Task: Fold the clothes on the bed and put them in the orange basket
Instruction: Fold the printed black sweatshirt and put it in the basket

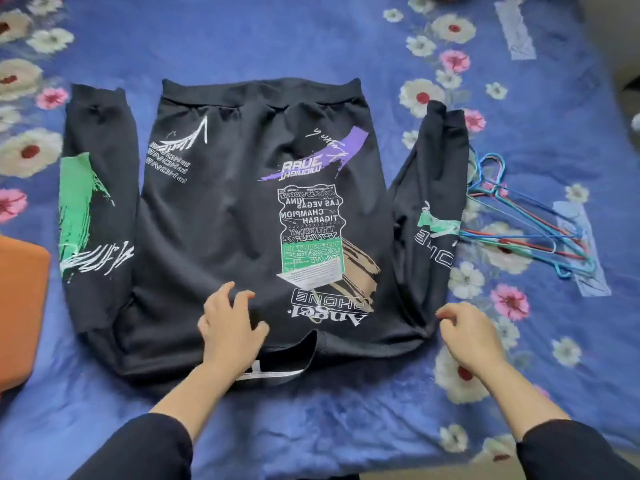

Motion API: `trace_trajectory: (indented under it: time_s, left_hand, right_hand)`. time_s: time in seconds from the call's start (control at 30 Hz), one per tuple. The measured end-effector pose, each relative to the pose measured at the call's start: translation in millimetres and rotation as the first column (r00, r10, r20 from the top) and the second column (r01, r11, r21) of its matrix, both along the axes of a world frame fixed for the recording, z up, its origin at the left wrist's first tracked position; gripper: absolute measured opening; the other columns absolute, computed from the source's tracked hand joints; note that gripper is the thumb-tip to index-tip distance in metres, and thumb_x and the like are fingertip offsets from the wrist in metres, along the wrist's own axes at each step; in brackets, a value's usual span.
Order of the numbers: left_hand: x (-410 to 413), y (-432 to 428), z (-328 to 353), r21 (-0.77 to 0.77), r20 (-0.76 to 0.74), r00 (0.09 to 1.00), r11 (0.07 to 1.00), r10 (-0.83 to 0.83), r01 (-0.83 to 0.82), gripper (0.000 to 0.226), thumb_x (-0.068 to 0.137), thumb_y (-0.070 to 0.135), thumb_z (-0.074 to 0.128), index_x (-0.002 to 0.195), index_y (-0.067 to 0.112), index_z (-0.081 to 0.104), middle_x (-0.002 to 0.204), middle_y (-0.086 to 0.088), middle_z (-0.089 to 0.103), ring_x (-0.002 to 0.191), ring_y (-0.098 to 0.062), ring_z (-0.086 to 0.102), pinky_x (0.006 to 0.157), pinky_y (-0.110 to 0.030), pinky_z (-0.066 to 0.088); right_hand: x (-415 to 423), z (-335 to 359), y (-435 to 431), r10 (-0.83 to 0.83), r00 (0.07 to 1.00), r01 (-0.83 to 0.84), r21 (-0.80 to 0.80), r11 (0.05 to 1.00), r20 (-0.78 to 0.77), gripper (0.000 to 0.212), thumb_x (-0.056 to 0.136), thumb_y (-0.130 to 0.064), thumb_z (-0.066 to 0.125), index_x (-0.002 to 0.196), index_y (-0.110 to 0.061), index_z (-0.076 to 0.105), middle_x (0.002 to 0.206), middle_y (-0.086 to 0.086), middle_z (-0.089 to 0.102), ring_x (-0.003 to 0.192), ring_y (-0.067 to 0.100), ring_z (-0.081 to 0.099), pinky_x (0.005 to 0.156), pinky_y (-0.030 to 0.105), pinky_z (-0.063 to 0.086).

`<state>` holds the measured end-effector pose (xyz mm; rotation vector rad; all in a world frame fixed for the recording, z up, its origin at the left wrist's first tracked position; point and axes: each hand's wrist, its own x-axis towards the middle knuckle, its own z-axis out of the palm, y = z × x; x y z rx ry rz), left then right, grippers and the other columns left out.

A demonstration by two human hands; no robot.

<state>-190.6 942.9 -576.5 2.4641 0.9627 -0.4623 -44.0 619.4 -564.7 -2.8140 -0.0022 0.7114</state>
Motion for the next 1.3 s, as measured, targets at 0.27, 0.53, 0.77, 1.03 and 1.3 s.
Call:
trace_trajectory:
  time_s: [0.27, 0.53, 0.77, 1.03, 1.3]
  left_hand:
    - [71.4, -143.4, -19.2, -0.531, -0.05, 0.837, 0.724, -0.545, 0.44, 0.05, 0.074, 0.05, 0.069, 0.115, 0.032, 0.047, 0.098, 0.007, 0.06, 0.089, -0.018, 0.058, 0.077, -0.032, 0.044]
    - [78.1, -166.3, -41.9, -0.656, -0.206, 0.809, 0.691, -0.551, 0.303, 0.008, 0.081, 0.027, 0.056, 0.075, 0.023, 0.059, 0.062, 0.008, 0.06, 0.066, -0.02, 0.066, 0.069, -0.025, 0.051]
    - [129.4, -176.0, -39.7, -0.215, 0.283, 0.9, 0.893, -0.331, 0.396, 0.069, 0.077, 0.061, 0.051, 0.135, 0.03, 0.032, 0.117, 0.005, 0.044, 0.103, -0.016, 0.049, 0.082, -0.035, 0.049]
    - [146.8, -206.3, -37.9, -0.079, -0.043, 0.845, 0.845, -0.534, 0.529, 0.116, 0.063, 0.079, 0.051, 0.15, 0.035, -0.011, 0.119, -0.005, 0.033, 0.106, -0.028, 0.041, 0.08, -0.042, 0.047]
    - [145.4, -213.5, -35.5, -0.126, -0.213, 0.747, 0.776, -0.63, 0.618, 0.12, 0.065, 0.072, 0.062, 0.146, 0.042, -0.02, 0.126, -0.01, 0.026, 0.111, -0.03, 0.035, 0.084, -0.046, 0.045]
  right_hand:
    - [107.9, -14.7, -10.7, -0.089, 0.993, 0.077, 0.136, 0.988, 0.08, 0.024, 0.088, -0.009, 0.054, 0.109, -0.007, 0.067, 0.109, 0.016, 0.068, 0.104, 0.033, 0.06, 0.086, 0.034, 0.042]
    - [192.8, -42.8, 11.1, -0.255, 0.962, 0.232, 0.202, 0.952, 0.095, 0.039, 0.085, -0.024, 0.059, 0.117, -0.002, 0.058, 0.117, 0.016, 0.063, 0.108, 0.033, 0.056, 0.083, 0.034, 0.04]
    - [223.3, -27.9, 39.4, -0.426, 0.642, 0.764, 0.572, 0.298, -0.637, 0.029, 0.06, -0.011, 0.059, 0.089, -0.006, 0.062, 0.094, 0.015, 0.065, 0.078, 0.029, 0.064, 0.081, 0.046, 0.056]
    - [218.7, 14.8, -28.8, -0.403, 0.574, 0.667, 0.692, -0.276, -0.713, 0.023, 0.091, -0.012, 0.049, 0.094, -0.005, 0.07, 0.108, 0.017, 0.071, 0.088, 0.03, 0.071, 0.08, 0.041, 0.058]
    - [208.1, 14.6, -68.4, -0.47, 0.484, 0.776, 0.61, -0.16, -0.739, 0.029, 0.084, -0.025, 0.06, 0.105, -0.008, 0.07, 0.1, 0.015, 0.073, 0.086, 0.029, 0.072, 0.07, 0.042, 0.06]
